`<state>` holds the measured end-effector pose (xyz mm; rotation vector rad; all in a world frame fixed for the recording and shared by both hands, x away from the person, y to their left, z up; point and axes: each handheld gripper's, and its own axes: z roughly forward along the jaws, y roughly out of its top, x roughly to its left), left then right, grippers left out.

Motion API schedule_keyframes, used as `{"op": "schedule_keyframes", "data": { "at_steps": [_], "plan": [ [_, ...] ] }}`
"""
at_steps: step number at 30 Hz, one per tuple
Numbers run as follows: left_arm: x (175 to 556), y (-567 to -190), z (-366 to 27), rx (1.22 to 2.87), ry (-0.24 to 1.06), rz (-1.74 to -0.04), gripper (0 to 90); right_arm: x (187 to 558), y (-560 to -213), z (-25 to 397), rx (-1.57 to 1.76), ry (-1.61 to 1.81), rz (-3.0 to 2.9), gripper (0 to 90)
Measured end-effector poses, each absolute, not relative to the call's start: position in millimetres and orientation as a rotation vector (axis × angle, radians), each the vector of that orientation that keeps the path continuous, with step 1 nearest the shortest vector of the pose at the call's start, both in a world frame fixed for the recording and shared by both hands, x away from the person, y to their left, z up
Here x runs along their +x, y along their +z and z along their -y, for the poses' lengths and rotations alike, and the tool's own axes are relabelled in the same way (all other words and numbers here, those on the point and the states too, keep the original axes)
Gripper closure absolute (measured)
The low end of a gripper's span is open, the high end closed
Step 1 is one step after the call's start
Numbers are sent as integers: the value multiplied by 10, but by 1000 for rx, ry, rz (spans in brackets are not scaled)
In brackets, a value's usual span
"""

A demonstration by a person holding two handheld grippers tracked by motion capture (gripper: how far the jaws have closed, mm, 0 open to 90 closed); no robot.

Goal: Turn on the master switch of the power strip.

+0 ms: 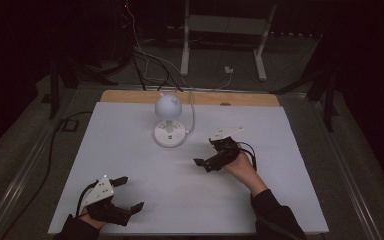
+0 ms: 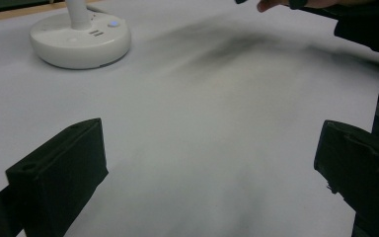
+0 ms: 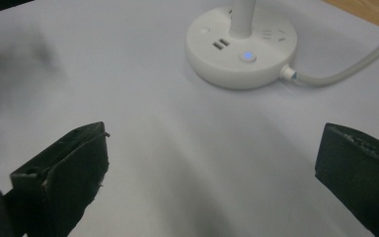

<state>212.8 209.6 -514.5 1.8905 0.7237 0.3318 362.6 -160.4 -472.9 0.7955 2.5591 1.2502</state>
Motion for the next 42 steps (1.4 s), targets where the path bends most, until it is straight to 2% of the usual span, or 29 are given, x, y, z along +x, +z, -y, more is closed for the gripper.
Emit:
{"op": "schedule_keyframes", "data": {
  "at_steps": [42],
  "plan": [
    [2112, -5133, -2080, 1897, 341, -718, 2, 2640, -5113, 2890, 1026, 1122, -2433, 0]
  ]
}}
